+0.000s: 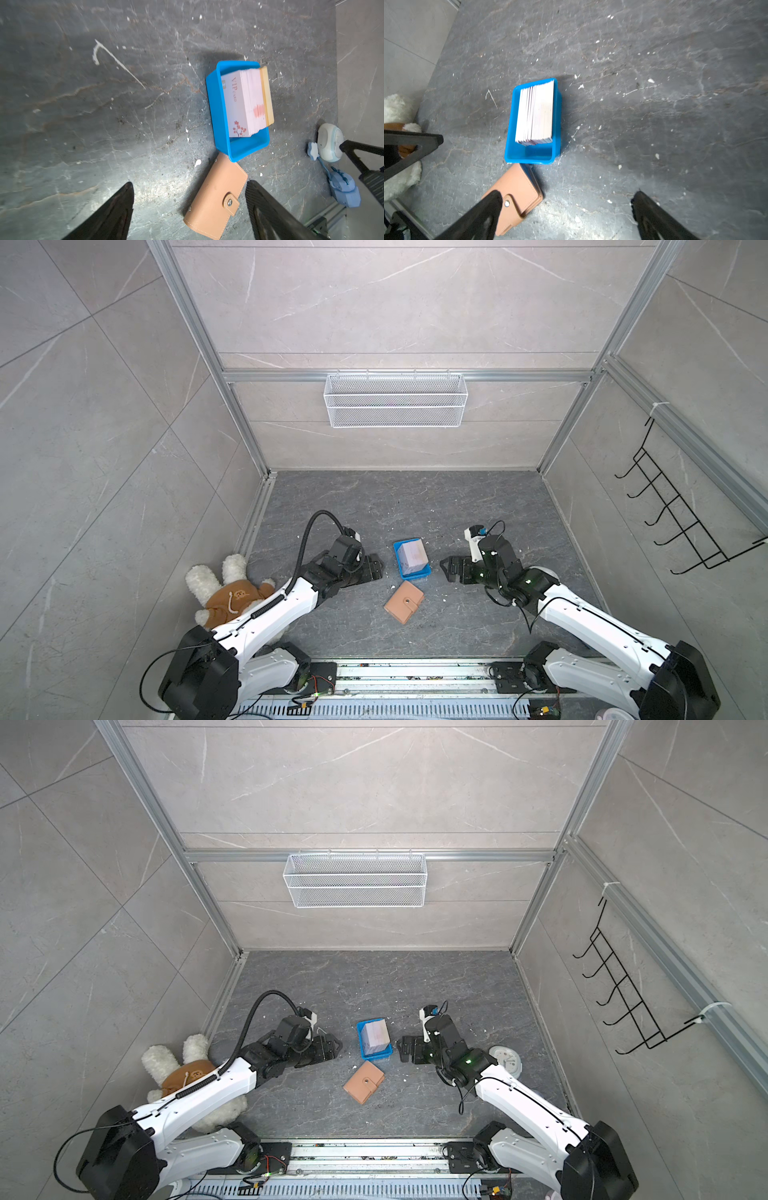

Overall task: Insert credit cards into a card holder
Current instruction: Rotate the storage box at the center of the table.

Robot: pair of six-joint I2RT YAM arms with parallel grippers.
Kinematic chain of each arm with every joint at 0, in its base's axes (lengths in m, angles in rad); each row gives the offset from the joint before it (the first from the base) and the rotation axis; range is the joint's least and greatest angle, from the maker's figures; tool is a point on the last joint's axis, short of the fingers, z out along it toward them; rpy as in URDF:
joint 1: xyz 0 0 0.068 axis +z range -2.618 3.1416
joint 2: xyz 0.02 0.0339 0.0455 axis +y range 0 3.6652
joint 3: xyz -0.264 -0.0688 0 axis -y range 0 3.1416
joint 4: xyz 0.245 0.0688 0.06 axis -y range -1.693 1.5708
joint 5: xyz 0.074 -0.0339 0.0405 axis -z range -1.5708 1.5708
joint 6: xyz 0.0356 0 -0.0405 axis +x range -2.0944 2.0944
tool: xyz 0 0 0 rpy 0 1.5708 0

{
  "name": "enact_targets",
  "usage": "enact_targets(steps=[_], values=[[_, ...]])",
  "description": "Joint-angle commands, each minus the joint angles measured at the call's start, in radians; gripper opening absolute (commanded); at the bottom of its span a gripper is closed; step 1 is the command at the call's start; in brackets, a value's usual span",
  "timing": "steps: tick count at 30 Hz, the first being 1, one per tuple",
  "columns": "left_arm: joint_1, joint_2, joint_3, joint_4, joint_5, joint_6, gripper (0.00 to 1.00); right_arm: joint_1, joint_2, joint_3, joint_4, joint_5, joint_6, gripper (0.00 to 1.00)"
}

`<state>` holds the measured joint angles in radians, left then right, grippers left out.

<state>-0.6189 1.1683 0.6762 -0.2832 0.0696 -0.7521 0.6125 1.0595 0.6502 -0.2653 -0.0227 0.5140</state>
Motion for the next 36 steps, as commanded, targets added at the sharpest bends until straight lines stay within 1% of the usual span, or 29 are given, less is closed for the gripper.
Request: enact_targets(steps=[1, 5, 7, 10, 12, 14, 16, 19, 26, 31, 33, 36], values=[[-0.011, 0.03, -0.024, 0.064, 0.052, -0.071, 0.86, 0.038, 0.016, -0.001, 0.041, 0.064, 0.065, 1.0], [-0.023, 0.059, -0.036, 0.109, 0.054, -0.084, 0.85, 0.056, 0.053, -0.002, 0.067, 0.105, 0.118, 1.0], [-0.029, 0.072, -0.033, 0.117, 0.054, -0.082, 0.85, 0.064, 0.043, -0.033, 0.132, 0.096, 0.105, 1.0], [-0.037, 0.094, -0.026, 0.118, 0.052, -0.08, 0.85, 0.066, 0.026, -0.05, 0.165, 0.106, 0.103, 1.0], [-0.039, 0.105, -0.028, 0.121, 0.052, -0.087, 0.84, 0.066, 0.031, -0.043, 0.146, 0.121, 0.107, 1.0], [-0.039, 0.109, -0.03, 0.128, 0.061, -0.091, 0.83, 0.066, 0.056, -0.005, 0.082, 0.121, 0.103, 1.0], [-0.039, 0.111, -0.032, 0.138, 0.076, -0.092, 0.83, 0.068, 0.085, 0.015, 0.067, 0.096, 0.089, 1.0], [-0.039, 0.124, -0.029, 0.149, 0.106, -0.093, 0.82, 0.07, 0.098, -0.018, 0.137, 0.041, 0.09, 1.0], [-0.038, 0.165, -0.038, 0.219, 0.172, -0.116, 0.79, 0.097, 0.177, -0.005, 0.173, 0.019, 0.11, 0.99], [-0.038, 0.197, -0.035, 0.282, 0.184, -0.125, 0.75, 0.101, 0.238, 0.0, 0.238, -0.036, 0.141, 0.94], [-0.039, 0.223, -0.021, 0.303, 0.19, -0.131, 0.73, 0.103, 0.259, 0.004, 0.259, -0.042, 0.154, 0.93], [-0.037, 0.257, -0.013, 0.35, 0.186, -0.135, 0.72, 0.102, 0.284, 0.012, 0.275, -0.036, 0.163, 0.92]])
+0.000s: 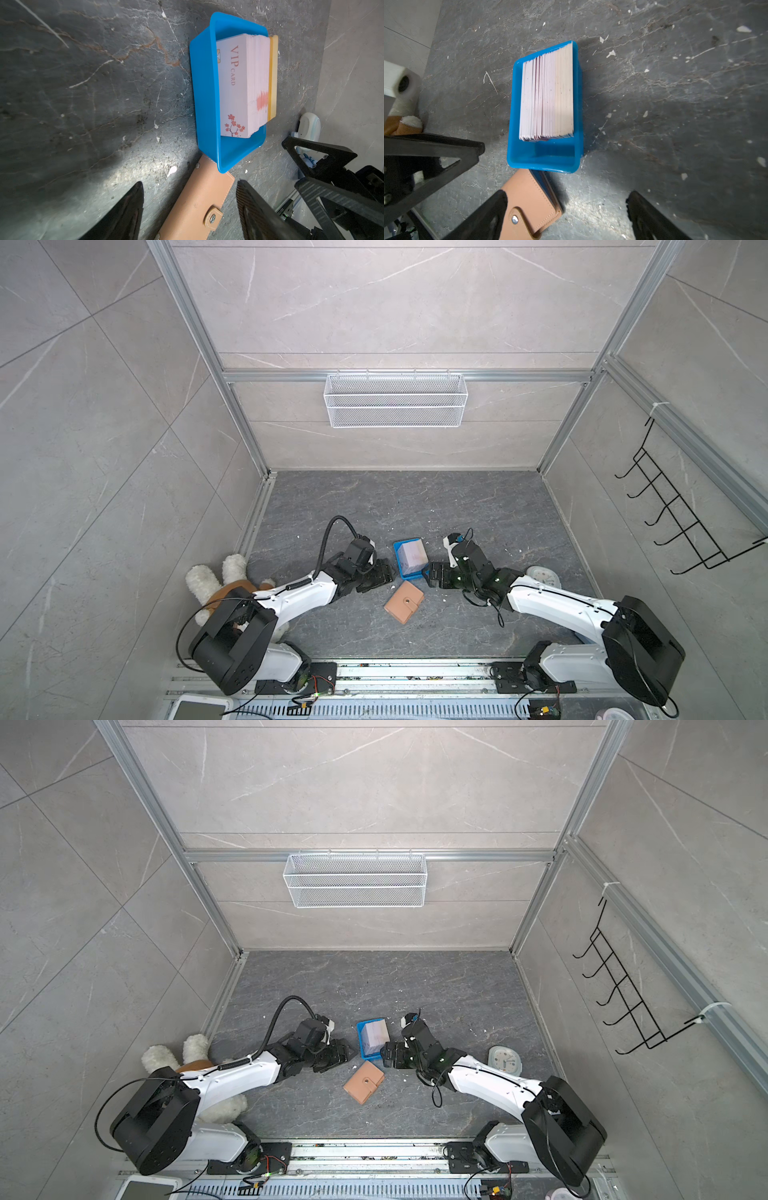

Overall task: Insert credit cards into a card holder
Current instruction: Rotate the storage box at the center of the table.

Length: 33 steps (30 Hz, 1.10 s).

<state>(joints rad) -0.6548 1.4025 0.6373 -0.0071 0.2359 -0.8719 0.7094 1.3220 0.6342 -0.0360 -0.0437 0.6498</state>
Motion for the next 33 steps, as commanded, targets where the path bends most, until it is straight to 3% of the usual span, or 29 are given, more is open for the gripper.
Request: enact_targets(steps=[1, 19, 23, 28, 33], values=[[-0.002, 0.033, 0.03, 0.086, 0.017, -0.017, 0.72, 0.005, 0.028, 0.032, 0.051, -0.011, 0.028, 0.92], [0.038, 0.127, 0.059, 0.186, 0.054, -0.053, 0.67, 0.005, 0.135, 0.078, 0.104, 0.004, 0.021, 0.92], [0.044, 0.13, 0.049, 0.2, 0.055, -0.065, 0.67, 0.005, 0.136, 0.077, 0.118, -0.001, -0.02, 0.99], [0.051, 0.148, 0.039, 0.243, 0.073, -0.092, 0.66, 0.005, 0.151, 0.095, 0.099, 0.011, -0.032, 1.0], [0.051, 0.165, 0.045, 0.269, 0.089, -0.096, 0.66, 0.005, 0.179, 0.108, 0.129, -0.06, 0.002, 0.97]])
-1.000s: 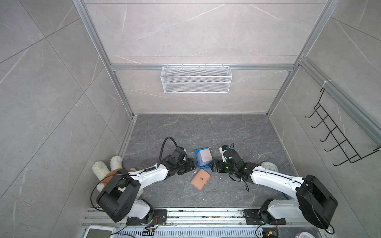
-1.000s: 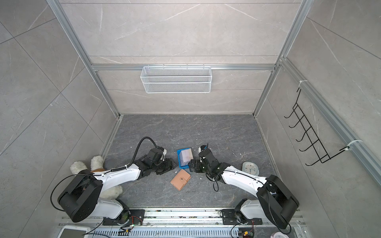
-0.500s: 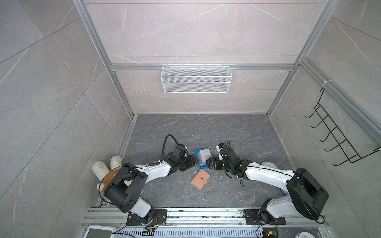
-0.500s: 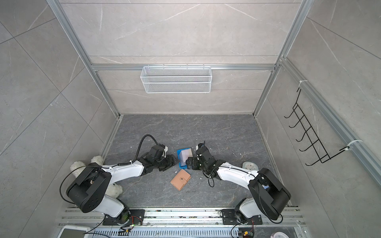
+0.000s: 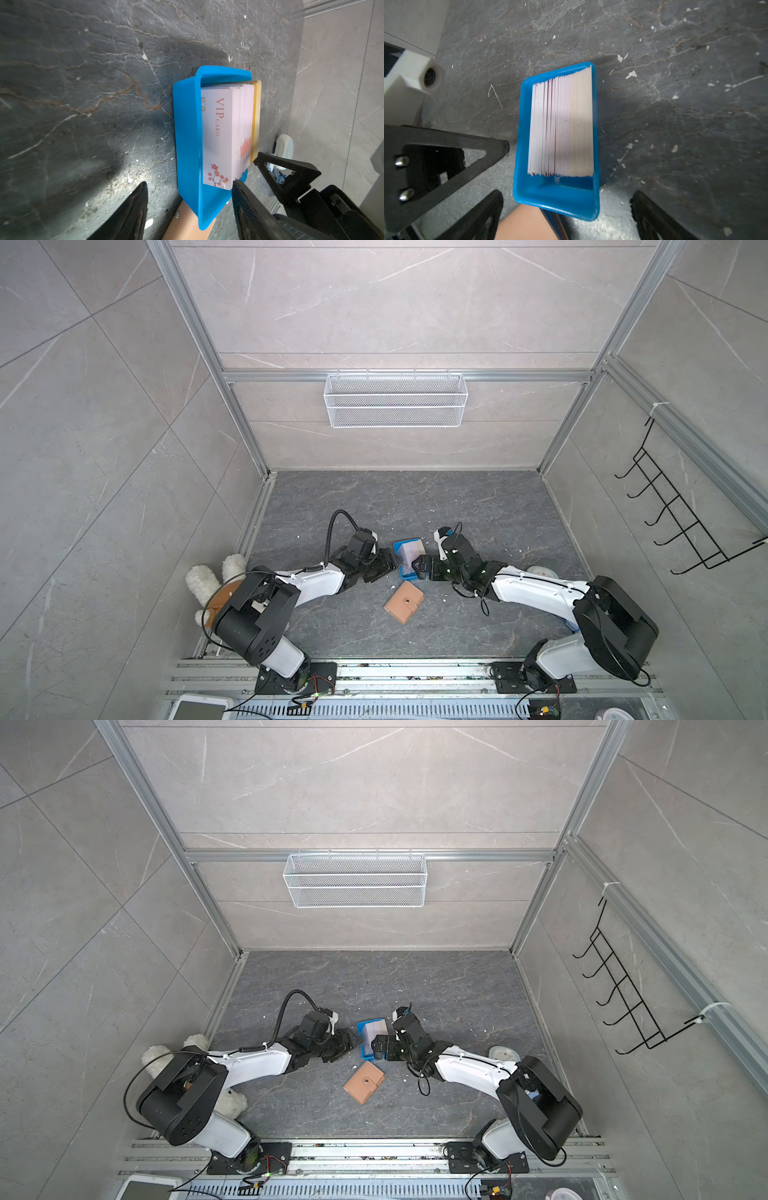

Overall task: Insert credit cards into a card holder
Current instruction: Rotate the storage box at the center of the table.

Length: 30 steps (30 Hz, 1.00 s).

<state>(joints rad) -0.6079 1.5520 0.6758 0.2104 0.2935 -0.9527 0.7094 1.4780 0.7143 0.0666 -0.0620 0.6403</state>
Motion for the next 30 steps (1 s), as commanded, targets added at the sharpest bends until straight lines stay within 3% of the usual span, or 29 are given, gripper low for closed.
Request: enact_targets(steps=[1, 17, 30], values=[[0.004, 0.021, 0.008, 0.055, 0.035, -0.016, 0.65, 0.004, 0.027, 0.028, 0.033, -0.045, 0.015, 0.97], [0.003, 0.095, 0.031, 0.146, 0.082, -0.05, 0.54, 0.005, 0.031, 0.031, 0.004, 0.018, 0.032, 0.9], [-0.025, 0.146, 0.081, 0.167, 0.084, -0.06, 0.48, 0.004, -0.015, 0.021, -0.026, 0.118, 0.022, 0.95]])
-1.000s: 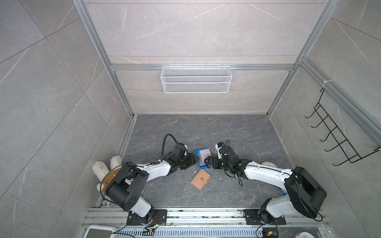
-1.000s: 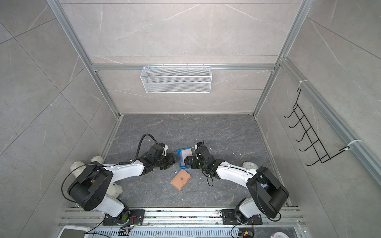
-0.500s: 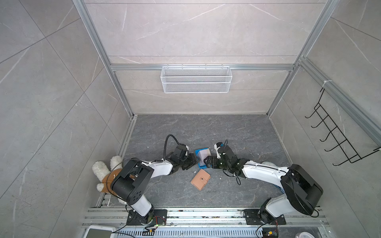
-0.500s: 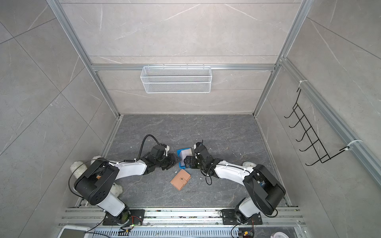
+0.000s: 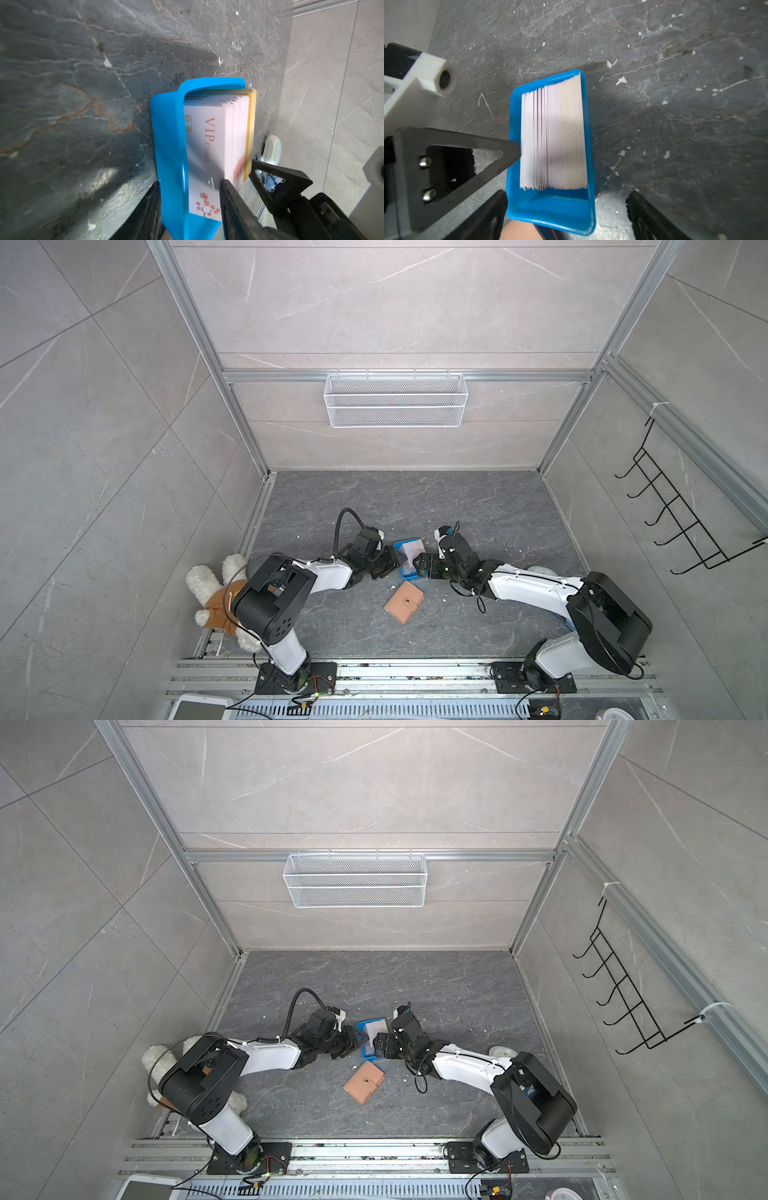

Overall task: Insert credit cards into a card holder
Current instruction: Rotate the storage box at the center of the table.

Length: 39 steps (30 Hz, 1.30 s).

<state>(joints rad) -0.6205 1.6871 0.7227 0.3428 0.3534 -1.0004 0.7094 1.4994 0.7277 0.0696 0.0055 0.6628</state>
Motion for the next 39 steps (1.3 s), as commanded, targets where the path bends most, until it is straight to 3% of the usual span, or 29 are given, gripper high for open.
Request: enact_targets(steps=[1, 15, 33, 39], values=[[-0.016, 0.015, 0.039, 0.036, 0.023, -0.011, 0.48, 0.005, -0.042, 0.007, -0.035, 0.055, -0.003, 0.95], [-0.022, 0.023, 0.046, 0.031, 0.018, -0.009, 0.47, 0.005, -0.021, 0.02, -0.049, -0.012, -0.013, 0.95], [-0.024, 0.092, 0.103, 0.032, 0.001, 0.011, 0.47, 0.003, -0.047, 0.013, -0.092, 0.048, -0.002, 0.94], [-0.022, 0.054, 0.094, -0.01, -0.031, 0.028, 0.48, 0.002, -0.078, -0.002, -0.118, 0.068, 0.001, 0.93]])
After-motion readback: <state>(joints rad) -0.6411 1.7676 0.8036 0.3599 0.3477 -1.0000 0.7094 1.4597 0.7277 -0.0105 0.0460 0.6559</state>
